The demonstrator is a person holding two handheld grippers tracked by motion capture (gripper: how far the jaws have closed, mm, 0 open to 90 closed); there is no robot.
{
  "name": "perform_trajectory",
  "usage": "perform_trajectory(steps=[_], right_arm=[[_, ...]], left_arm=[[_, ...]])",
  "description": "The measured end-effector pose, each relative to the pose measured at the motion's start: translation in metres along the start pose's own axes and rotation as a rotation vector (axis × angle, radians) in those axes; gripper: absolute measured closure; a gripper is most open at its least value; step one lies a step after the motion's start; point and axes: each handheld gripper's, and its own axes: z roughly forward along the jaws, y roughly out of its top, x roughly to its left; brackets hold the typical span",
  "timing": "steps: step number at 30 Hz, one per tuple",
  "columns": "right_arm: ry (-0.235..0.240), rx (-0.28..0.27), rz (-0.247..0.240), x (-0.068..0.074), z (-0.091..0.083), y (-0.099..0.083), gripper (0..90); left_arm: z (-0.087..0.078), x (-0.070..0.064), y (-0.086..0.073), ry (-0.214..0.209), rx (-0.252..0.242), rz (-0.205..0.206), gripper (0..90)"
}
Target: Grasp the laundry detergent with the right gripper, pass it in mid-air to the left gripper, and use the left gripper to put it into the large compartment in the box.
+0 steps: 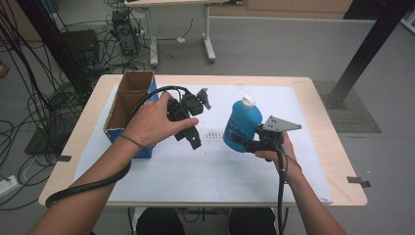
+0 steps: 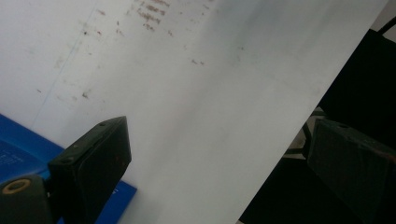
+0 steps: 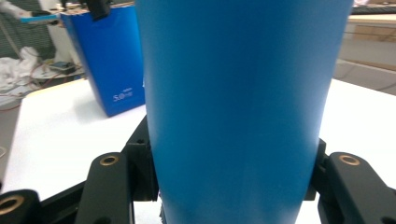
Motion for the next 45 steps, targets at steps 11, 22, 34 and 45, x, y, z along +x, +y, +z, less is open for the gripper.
perform_trajectory(steps=[11,22,34,45], right_arm=[[0.114,0.024,-0.033,-0.002,0.004,0.003,42.1],[0.194,0.044,-0.075,0.002,0.011,0.010,42.0],[0.293,0.091,-0.115,0.004,0.021,0.019,42.1],[0.384,0.137,-0.145,0.003,0.031,0.031,42.1]], left_arm=[[-0.019,-0.007,0.004,-0.029,-0.016,0.099,6.4],[-0.040,-0.011,0.006,-0.052,-0.040,0.188,6.4],[-0.061,-0.027,0.016,-0.034,-0.031,0.306,6.7],[-0.078,-0.045,0.035,-0.042,0.023,0.425,6.9]])
